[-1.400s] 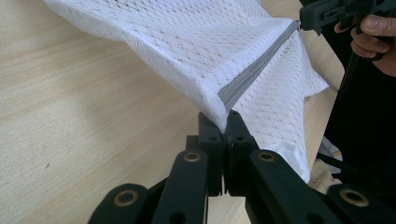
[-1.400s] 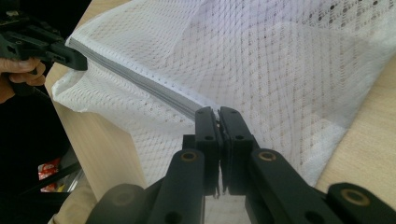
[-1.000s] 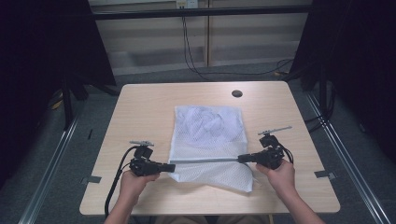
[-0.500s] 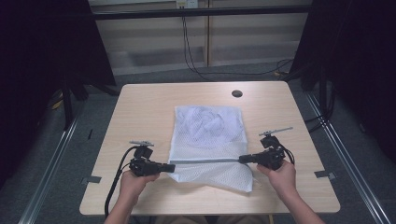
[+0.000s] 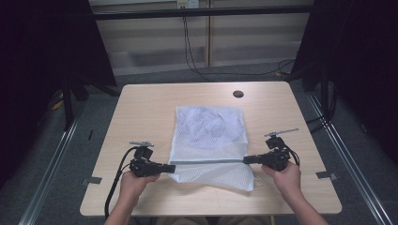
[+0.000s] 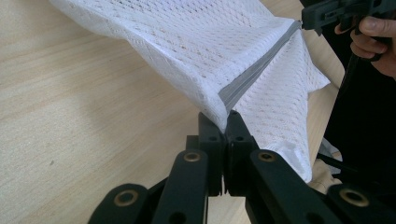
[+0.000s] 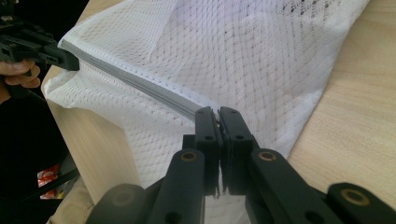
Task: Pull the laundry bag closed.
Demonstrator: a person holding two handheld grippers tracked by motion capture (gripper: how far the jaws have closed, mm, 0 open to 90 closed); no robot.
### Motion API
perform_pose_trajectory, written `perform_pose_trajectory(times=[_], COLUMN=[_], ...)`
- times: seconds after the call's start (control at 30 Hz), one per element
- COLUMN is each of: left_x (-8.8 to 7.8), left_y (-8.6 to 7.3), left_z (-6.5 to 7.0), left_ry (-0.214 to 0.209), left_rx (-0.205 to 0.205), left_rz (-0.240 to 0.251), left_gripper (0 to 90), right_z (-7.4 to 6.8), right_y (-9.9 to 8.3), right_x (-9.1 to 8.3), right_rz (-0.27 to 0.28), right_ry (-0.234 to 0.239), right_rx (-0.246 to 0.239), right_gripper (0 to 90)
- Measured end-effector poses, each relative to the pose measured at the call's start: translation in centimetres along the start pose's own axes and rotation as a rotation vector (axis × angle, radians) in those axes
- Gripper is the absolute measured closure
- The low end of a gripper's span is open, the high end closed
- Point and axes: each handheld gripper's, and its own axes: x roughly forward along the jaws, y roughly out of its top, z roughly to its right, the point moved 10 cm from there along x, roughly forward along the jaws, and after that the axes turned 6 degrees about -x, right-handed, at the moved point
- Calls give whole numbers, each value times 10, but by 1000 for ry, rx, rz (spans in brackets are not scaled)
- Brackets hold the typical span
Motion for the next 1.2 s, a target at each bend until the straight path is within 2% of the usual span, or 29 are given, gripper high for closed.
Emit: perform_pose_trajectory(times=[0.53, 0.6, 0.87, 0.93, 1.03, 1.2], left_x=[-2, -2, -1, -3, -4, -2], left_y=[0, -1, -1, -1, -1, -3], left_z=[-1, 0, -1, -2, -3, -2], left_ry=[5, -5, 7, 12, 11, 6], left_rx=[6, -1, 1, 3, -6, 1], left_rz=[1, -2, -1, -1, 1, -10], left_gripper=[885, 884, 885, 885, 885, 885], right_z=[3, 3, 3, 6, 9, 11], right_y=[-2, -2, -3, -3, -4, -5], right_x=[-5, -4, -5, -7, -11, -14], right_rz=[10, 7, 7, 4, 13, 16], right_ry=[0, -4, 0, -18, -17, -19], right_rx=[14, 6, 5, 0, 16, 14], right_gripper=[870, 870, 870, 870, 870, 870])
